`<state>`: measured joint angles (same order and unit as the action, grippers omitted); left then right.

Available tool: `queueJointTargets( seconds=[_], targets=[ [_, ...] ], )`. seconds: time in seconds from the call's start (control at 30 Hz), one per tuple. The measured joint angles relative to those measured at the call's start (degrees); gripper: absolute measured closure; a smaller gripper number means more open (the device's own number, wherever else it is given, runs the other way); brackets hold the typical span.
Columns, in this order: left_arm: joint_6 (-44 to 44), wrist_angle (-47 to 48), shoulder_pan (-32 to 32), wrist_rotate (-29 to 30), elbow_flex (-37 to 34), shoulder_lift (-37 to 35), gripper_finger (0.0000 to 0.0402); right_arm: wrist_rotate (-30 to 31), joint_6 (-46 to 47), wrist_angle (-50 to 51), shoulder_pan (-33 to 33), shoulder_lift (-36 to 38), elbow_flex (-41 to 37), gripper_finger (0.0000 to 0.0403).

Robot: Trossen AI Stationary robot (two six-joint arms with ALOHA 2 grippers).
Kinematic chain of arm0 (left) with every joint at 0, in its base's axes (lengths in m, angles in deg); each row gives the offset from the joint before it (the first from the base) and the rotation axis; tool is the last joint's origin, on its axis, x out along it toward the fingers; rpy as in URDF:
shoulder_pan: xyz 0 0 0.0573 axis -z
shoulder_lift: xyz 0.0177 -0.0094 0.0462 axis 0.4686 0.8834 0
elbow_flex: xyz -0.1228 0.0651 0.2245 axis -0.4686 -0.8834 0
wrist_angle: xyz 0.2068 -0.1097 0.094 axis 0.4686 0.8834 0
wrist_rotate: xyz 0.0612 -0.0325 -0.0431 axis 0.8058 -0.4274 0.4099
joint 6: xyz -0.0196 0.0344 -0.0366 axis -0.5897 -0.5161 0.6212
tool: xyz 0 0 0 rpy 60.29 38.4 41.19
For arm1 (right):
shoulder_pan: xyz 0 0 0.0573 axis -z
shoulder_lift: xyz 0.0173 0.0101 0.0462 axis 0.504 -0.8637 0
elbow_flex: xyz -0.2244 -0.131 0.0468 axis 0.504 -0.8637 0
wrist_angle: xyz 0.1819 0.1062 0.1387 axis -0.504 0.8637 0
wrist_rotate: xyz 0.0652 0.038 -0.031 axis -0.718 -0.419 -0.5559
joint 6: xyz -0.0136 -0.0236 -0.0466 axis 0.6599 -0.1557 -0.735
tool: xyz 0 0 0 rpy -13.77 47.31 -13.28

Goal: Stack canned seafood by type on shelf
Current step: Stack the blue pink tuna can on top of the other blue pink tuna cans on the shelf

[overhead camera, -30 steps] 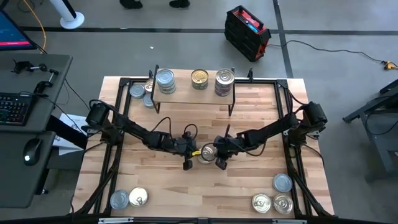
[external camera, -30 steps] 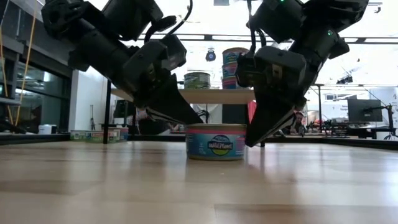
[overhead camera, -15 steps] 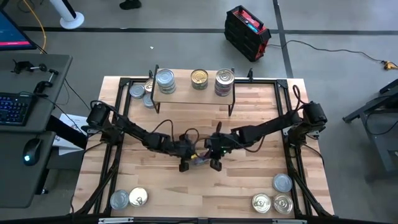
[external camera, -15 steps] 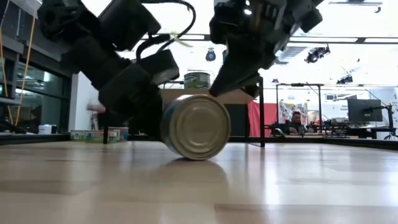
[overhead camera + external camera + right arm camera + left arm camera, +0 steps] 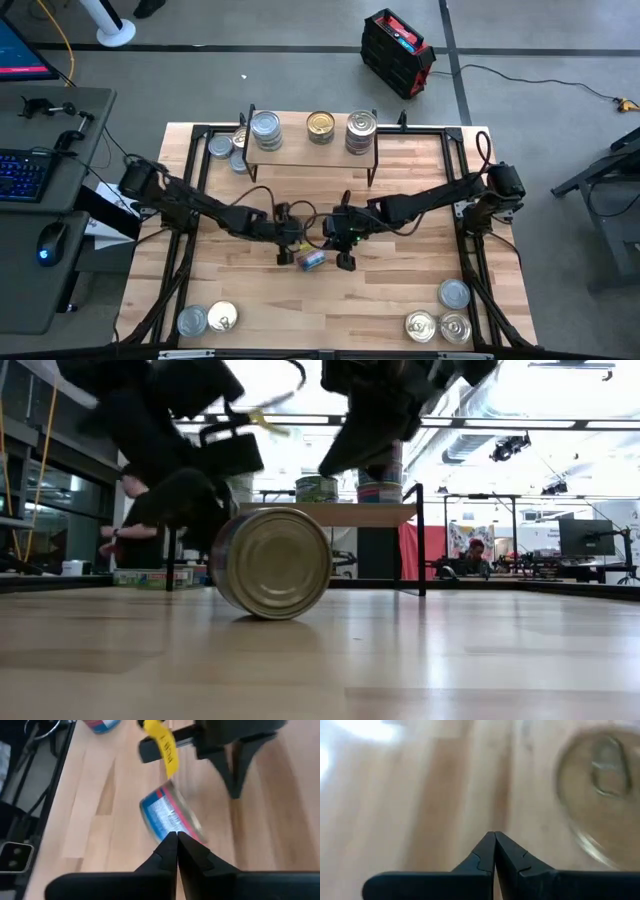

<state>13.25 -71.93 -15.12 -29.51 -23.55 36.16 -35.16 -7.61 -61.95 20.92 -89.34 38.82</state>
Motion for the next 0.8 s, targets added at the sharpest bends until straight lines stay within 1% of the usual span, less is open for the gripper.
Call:
queueJointTargets(
  seconds=[0.1,0.17,0.33,0.43,0.5,0.6,0.8],
  targets=[
    [1.0,2.5,0.0,3.7,-2.6,-5.4,0.0401,-1.2,-6.9,0.4,0.2,0.0,1.8,0.0376],
    [4.8,2.8,0.0,5.3,-5.5,-9.6,0.0401,-1.7,-10.2,0.8,0.1,-0.8,3.6,0.0349],
    [19.5,2.8,2.1,11.0,-12.4,-19.6,0.0401,-2.7,-16.3,4.6,-0.1,-5.6,9.3,0.0246],
    [26.2,2.4,4.6,14.9,-14.7,-23.9,0.0401,-5.7,-19.2,7.8,0.0,-9.0,13.1,0.0185],
    [29.3,2.6,6.2,17.0,-15.6,-25.6,0.0401,-7.6,-21.4,9.4,0.2,-10.9,15.5,0.0154],
    [33.0,2.8,8.0,19.0,-15.8,-26.5,0.0401,-7.4,-24.4,11.3,0.4,-13.1,17.6,0.0129],
    [36.8,2.4,10.0,19.8,-15.8,-26.5,0.0401,-6.6,-27.7,11.1,0.4,-16.4,18.4,0.0123]
  ],
)
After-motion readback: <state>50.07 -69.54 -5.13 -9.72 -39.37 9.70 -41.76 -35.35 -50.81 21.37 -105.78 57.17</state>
